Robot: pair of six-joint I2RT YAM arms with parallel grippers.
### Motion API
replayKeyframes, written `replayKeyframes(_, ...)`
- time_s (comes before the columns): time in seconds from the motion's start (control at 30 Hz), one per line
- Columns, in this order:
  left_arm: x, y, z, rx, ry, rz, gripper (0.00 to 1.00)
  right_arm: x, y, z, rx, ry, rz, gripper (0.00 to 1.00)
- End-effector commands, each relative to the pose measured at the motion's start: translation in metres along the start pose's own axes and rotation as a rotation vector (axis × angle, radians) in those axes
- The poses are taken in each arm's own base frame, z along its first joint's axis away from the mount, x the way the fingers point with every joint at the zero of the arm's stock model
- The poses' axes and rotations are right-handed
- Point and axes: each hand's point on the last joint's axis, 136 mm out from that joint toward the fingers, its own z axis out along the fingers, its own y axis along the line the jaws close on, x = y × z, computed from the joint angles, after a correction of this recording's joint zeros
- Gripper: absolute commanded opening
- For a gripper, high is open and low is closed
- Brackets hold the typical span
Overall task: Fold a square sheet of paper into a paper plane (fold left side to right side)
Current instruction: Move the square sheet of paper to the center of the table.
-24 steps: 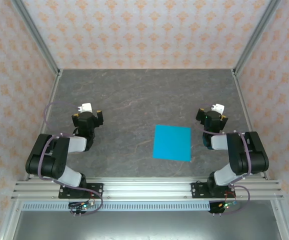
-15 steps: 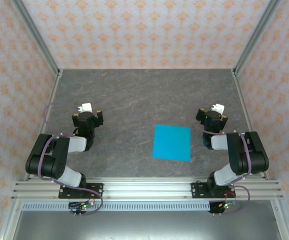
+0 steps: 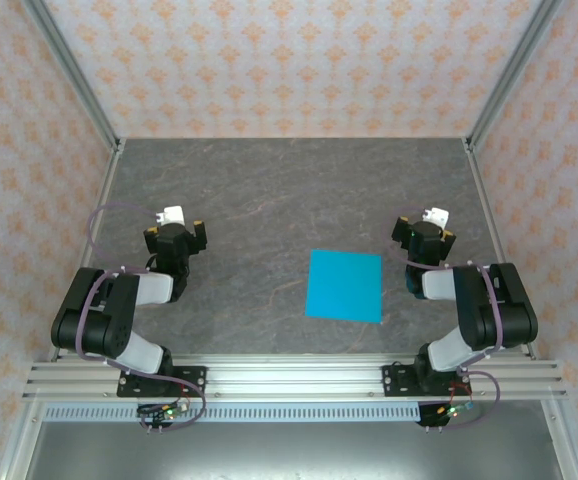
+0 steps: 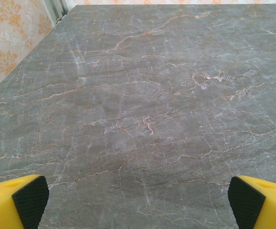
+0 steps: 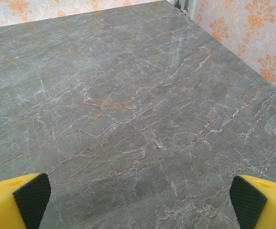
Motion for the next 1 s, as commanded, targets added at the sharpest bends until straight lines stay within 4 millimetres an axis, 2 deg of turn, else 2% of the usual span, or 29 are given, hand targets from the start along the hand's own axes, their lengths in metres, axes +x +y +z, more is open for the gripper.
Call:
replayKeyframes(0.0, -0.034, 0.012, -0.007, -0.062, -0.061, -0.036, 1.0, -0.017, 0.001, -0.001, -0.004, -0.053, 0.026, 1.0)
replayKeyframes(0.1, -0.048, 0.015, -0.025, -0.045, -0.054, -0.044, 1.0, -0.027, -0.003, -0.006, 0.019, -0.041, 0.029, 1.0)
replayKeyframes(0.27, -0.067, 0.018, -0.061, 0.022, -0.1, -0.084, 1.0, -0.046, -0.007, -0.032, 0.008, -0.019, 0.062, 1.0)
replayKeyframes(0.37, -0.081, -0.004, -0.085, 0.169, -0.138, -0.122, 0.99, -0.057, -0.009, -0.059, -0.025, -0.007, 0.114, 1.0)
replayKeyframes(0.47, -0.091, -0.046, -0.111, 0.329, -0.149, -0.088, 0.99, -0.068, -0.011, -0.087, -0.055, 0.012, 0.203, 1.0)
replayKeyframes(0.5, -0.092, -0.065, -0.121, 0.39, -0.125, -0.047, 0.99, -0.07, -0.011, -0.099, -0.076, 0.037, 0.239, 1.0)
replayKeyframes(0.57, -0.091, -0.1, -0.138, 0.503, -0.074, 0.017, 0.99, -0.073, -0.011, -0.12, -0.098, 0.091, 0.298, 1.0)
replayKeyframes(0.63, -0.082, -0.133, -0.156, 0.601, -0.019, 0.084, 0.99, -0.072, -0.011, -0.133, -0.107, 0.141, 0.326, 1.0)
replayKeyframes(0.8, -0.035, -0.219, -0.202, 0.795, 0.112, 0.273, 0.99, -0.061, -0.018, -0.153, -0.065, 0.264, 0.29, 1.0)
replayKeyframes(0.97, 0.009, -0.292, -0.229, 0.846, 0.198, 0.478, 0.99, -0.07, -0.031, -0.162, -0.01, 0.231, 0.302, 1.0)
